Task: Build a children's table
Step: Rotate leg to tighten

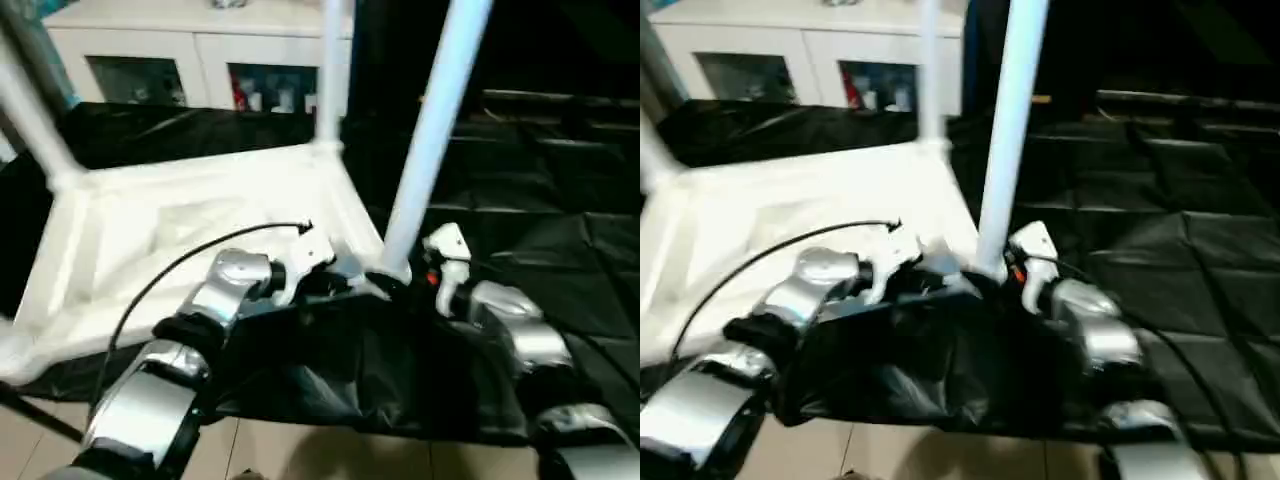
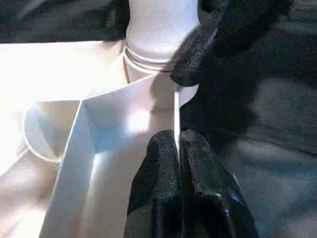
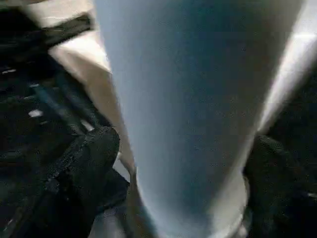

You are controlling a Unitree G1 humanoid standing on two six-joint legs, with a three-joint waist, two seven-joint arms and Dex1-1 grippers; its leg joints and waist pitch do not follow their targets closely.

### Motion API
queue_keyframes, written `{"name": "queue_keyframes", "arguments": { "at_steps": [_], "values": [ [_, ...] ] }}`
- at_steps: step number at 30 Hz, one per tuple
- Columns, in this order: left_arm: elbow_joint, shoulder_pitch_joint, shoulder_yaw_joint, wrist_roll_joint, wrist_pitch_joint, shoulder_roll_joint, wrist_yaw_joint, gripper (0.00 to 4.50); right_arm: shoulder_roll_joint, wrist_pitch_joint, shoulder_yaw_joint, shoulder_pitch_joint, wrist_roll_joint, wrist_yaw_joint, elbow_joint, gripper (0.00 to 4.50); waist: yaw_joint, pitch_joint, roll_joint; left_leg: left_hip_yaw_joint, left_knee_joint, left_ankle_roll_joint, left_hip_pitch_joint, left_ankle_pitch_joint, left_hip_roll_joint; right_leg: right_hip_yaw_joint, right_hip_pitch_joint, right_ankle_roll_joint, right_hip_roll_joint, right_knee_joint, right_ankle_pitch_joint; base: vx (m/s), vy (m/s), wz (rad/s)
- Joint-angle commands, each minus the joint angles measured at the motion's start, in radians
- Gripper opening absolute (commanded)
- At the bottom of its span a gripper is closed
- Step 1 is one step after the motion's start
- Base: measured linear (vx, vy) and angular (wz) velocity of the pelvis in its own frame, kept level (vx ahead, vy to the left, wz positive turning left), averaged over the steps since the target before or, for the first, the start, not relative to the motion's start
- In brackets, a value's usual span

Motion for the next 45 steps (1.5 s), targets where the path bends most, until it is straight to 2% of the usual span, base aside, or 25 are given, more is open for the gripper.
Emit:
{"name": "queue_keyframes", "arguments": {
  "at_steps": [1, 5, 9, 10, 12, 16, 18, 19, 22, 23, 24, 26, 27, 28, 29, 30, 32, 34, 35, 36, 38, 39, 43, 44, 45],
  "values": [
    [-0.022, 0.022, -0.016, -0.039, -0.001, 0.002, -0.077, 0.00, -0.024, 0.003, 0.011, 0.008, 0.020, 0.058, -0.032, 3.94, 0.002, -0.059, -0.009, -0.033, -0.067, 0.080, 0.009, -0.208, 0.081, 0.061, 0.043, -0.237, -0.090, -0.062, -0.240, 0.000, 0.000, 0.00],
    [-0.075, 0.045, -0.030, -0.060, 0.025, 0.040, -0.183, 0.00, -0.058, 0.029, 0.024, 0.019, 0.035, 0.133, -0.057, 3.94, 0.008, -0.062, -0.011, -0.030, -0.062, 0.094, 0.005, -0.162, 0.080, 0.062, 0.043, -0.258, -0.090, -0.051, -0.160, 0.000, 0.000, 0.00],
    [-0.095, 0.053, -0.027, -0.068, 0.037, 0.058, -0.231, 0.00, -0.074, 0.043, 0.036, 0.025, 0.037, 0.190, -0.068, 3.61, 0.012, -0.068, -0.012, -0.030, -0.055, 0.111, -0.001, -0.119, 0.079, 0.061, 0.043, -0.267, -0.090, -0.042, -0.109, 0.000, 0.000, 0.00],
    [-0.096, 0.053, -0.027, -0.068, 0.038, 0.058, -0.233, 0.00, -0.074, 0.044, 0.036, 0.025, 0.038, 0.193, -0.068, 3.61, 0.013, -0.067, -0.011, -0.029, -0.056, 0.112, -0.001, -0.122, 0.079, 0.060, 0.043, -0.269, -0.089, -0.042, -0.109, 0.000, 0.000, 0.00],
    [-0.104, 0.056, -0.028, -0.071, 0.042, 0.063, -0.242, 0.00, -0.075, 0.054, 0.036, 0.024, 0.044, 0.215, -0.069, 3.22, 0.012, -0.064, -0.010, -0.030, -0.056, 0.108, -0.001, -0.144, 0.078, 0.059, 0.041, -0.263, -0.089, -0.047, -0.142, 0.000, 0.000, 0.00],
    [-0.119, 0.062, -0.030, -0.077, 0.052, 0.064, -0.243, 0.00, -0.077, 0.067, 0.045, 0.032, 0.055, 0.226, -0.087, 3.05, 0.012, -0.063, -0.012, -0.031, -0.058, 0.094, 0.001, -0.159, 0.079, 0.059, 0.041, -0.252, -0.090, -0.049, -0.177, 0.000, 0.000, 0.00],
    [-0.121, 0.061, -0.020, -0.076, 0.051, 0.053, -0.211, 0.00, -0.070, 0.080, 0.053, 0.050, 0.057, 0.227, -0.109, 2.79, 0.013, -0.064, -0.012, -0.031, -0.057, 0.094, 0.001, -0.151, 0.078, 0.060, 0.042, -0.247, -0.089, -0.049, -0.176, 0.000, 0.000, 0.00],
    [-0.117, 0.059, -0.015, -0.073, 0.045, 0.046, -0.187, 0.00, -0.066, 0.085, 0.052, 0.057, 0.055, 0.220, -0.114, 2.79, 0.013, -0.064, -0.020, -0.029, -0.056, 0.097, 0.000, -0.145, 0.079, 0.060, 0.042, -0.245, -0.089, -0.049, -0.171, 0.000, 0.000, 0.00],
    [-0.084, 0.038, 0.004, -0.056, 0.036, 0.019, -0.080, 0.00, -0.033, 0.083, 0.027, 0.069, 0.034, 0.115, -0.099, 2.63, 0.014, -0.063, -0.019, -0.030, -0.055, 0.096, 0.000, -0.137, 0.078, 0.060, 0.038, -0.242, -0.089, -0.049, -0.176, 0.000, 0.000, 0.00],
    [-0.068, 0.028, 0.009, -0.047, 0.033, 0.009, -0.037, 0.00, -0.017, 0.082, 0.017, 0.071, 0.025, 0.063, -0.086, 2.63, 0.015, -0.062, -0.018, -0.030, -0.056, 0.091, 0.000, -0.147, 0.078, 0.060, 0.038, -0.239, -0.090, -0.051, -0.194, 0.000, 0.000, 0.00],
    [-0.042, 0.010, 0.017, -0.032, 0.038, -0.010, 0.044, 0.00, 0.015, 0.074, 0.001, 0.070, 0.003, -0.047, -0.053, 2.60, 0.010, -0.059, -0.017, -0.032, -0.058, 0.068, 0.000, -0.175, 0.076, 0.061, 0.033, -0.219, -0.092, -0.059, -0.267, 0.000, 0.000, 0.00],
    [-0.031, 0.003, 0.020, -0.026, 0.042, -0.019, 0.080, 0.00, 0.028, 0.068, -0.005, 0.068, -0.008, -0.098, -0.037, 2.58, 0.004, -0.056, -0.020, -0.035, -0.061, 0.043, 0.003, -0.213, 0.073, 0.061, 0.034, -0.196, -0.094, -0.069, -0.347, 0.000, 0.000, 0.00],
    [-0.004, -0.017, 0.033, -0.025, 0.053, -0.048, 0.154, 0.00, 0.068, 0.061, -0.021, 0.059, -0.024, -0.223, 0.006, 2.57, 0.001, -0.055, -0.020, -0.037, -0.062, 0.037, 0.004, -0.228, 0.071, 0.061, 0.033, -0.180, -0.094, -0.074, -0.384, 0.000, 0.000, 0.00],
    [0.007, -0.027, 0.040, -0.026, 0.060, -0.064, 0.189, 0.00, 0.086, 0.066, -0.031, 0.054, -0.026, -0.282, 0.024, 2.57, -0.001, -0.055, -0.006, -0.037, -0.063, 0.031, 0.008, -0.237, 0.072, 0.063, 0.027, -0.182, -0.094, -0.075, -0.390, 0.000, 0.000, 0.00],
    [0.016, -0.034, 0.042, -0.024, 0.065, -0.076, 0.214, 0.00, 0.102, 0.074, -0.041, 0.047, -0.022, -0.324, 0.037, 2.57, -0.006, -0.053, -0.011, -0.037, -0.065, 0.025, 0.009, -0.250, 0.071, 0.062, 0.025, -0.176, -0.091, -0.080, -0.401, 0.000, 0.000, 0.00],
    [0.024, -0.042, 0.041, -0.019, 0.070, -0.087, 0.240, 0.00, 0.121, 0.076, -0.051, 0.039, -0.019, -0.365, 0.048, 2.56, -0.010, -0.055, -0.016, -0.040, -0.066, 0.018, 0.006, -0.252, 0.068, 0.061, 0.032, -0.164, -0.093, -0.080, -0.418, 0.000, 0.000, 0.00],
    [0.045, -0.057, 0.039, -0.007, 0.073, -0.111, 0.296, 0.00, 0.161, 0.081, -0.078, 0.019, -0.011, -0.452, 0.067, 2.56, -0.013, -0.055, -0.015, -0.039, -0.064, 0.022, 0.011, -0.253, 0.068, 0.063, 0.027, -0.164, -0.093, -0.083, -0.416, 0.000, 0.000, 0.00],
    [0.075, -0.079, 0.044, -0.004, 0.078, -0.148, 0.374, 0.00, 0.220, 0.085, -0.108, -0.021, -0.013, -0.577, 0.107, 2.56, -0.016, -0.056, -0.014, -0.040, -0.065, 0.026, 0.005, -0.241, 0.069, 0.063, 0.030, -0.167, -0.092, -0.080, -0.393, 0.000, 0.000, 0.00],
    [0.080, -0.083, 0.044, -0.003, 0.079, -0.155, 0.387, 0.00, 0.231, 0.085, -0.111, -0.029, -0.015, -0.598, 0.115, 2.56, -0.016, -0.057, 0.007, -0.041, -0.065, 0.019, 0.007, -0.244, 0.069, 0.064, 0.027, -0.173, -0.091, -0.077, -0.376, 0.000, 0.000, 0.00],
    [0.085, -0.088, 0.046, -0.004, 0.081, -0.168, 0.406, 0.00, 0.250, 0.083, -0.109, -0.043, -0.019, -0.623, 0.127, 2.56, -0.024, -0.059, -0.005, -0.040, -0.066, 0.018, 0.003, -0.243, 0.065, 0.061, 0.033, -0.180, -0.086, -0.075, -0.338, 0.000, 0.000, 0.00],
    [0.087, -0.089, 0.042, -0.005, 0.075, -0.181, 0.397, 0.00, 0.274, 0.064, -0.091, -0.059, -0.023, -0.606, 0.130, 2.56, -0.023, -0.060, -0.005, -0.038, -0.062, 0.032, 0.003, -0.236, 0.064, 0.063, 0.033, -0.191, -0.090, -0.073, -0.314, 0.000, 0.000, 0.00],
    [0.090, -0.091, 0.041, -0.004, 0.071, -0.186, 0.391, 0.00, 0.284, 0.053, -0.083, -0.065, -0.022, -0.591, 0.130, 3.12, -0.022, -0.061, -0.005, -0.036, -0.061, 0.043, 0.000, -0.225, 0.064, 0.062, 0.036, -0.193, -0.089, -0.071, -0.296, 0.000, 0.000, 0.00],
    [0.072, -0.078, 0.039, -0.017, 0.058, -0.177, 0.312, 0.00, 0.276, 0.049, -0.052, -0.059, -0.013, -0.483, 0.096, 3.46, -0.021, -0.061, -0.005, -0.035, -0.059, 0.070, -0.003, -0.204, 0.064, 0.062, 0.039, -0.200, -0.088, -0.067, -0.266, 0.000, 0.000, 0.00],
    [0.063, -0.070, 0.035, -0.020, 0.050, -0.165, 0.280, 0.00, 0.263, 0.051, -0.044, -0.054, -0.009, -0.448, 0.083, 3.46, -0.022, -0.061, -0.022, -0.034, -0.060, 0.076, -0.005, -0.204, 0.065, 0.061, 0.041, -0.197, -0.088, -0.069, -0.278, 0.000, 0.000, 0.00],
    [0.049, -0.056, 0.023, -0.027, 0.040, -0.139, 0.217, 0.00, 0.230, 0.042, -0.023, -0.043, -0.020, -0.380, 0.062, 3.61, -0.015, -0.060, -0.021, -0.034, -0.058, 0.084, -0.005, -0.199, 0.064, 0.060, 0.042, -0.194, -0.091, -0.068, -0.298, 0.000, 0.000, 0.00]
  ]
}}
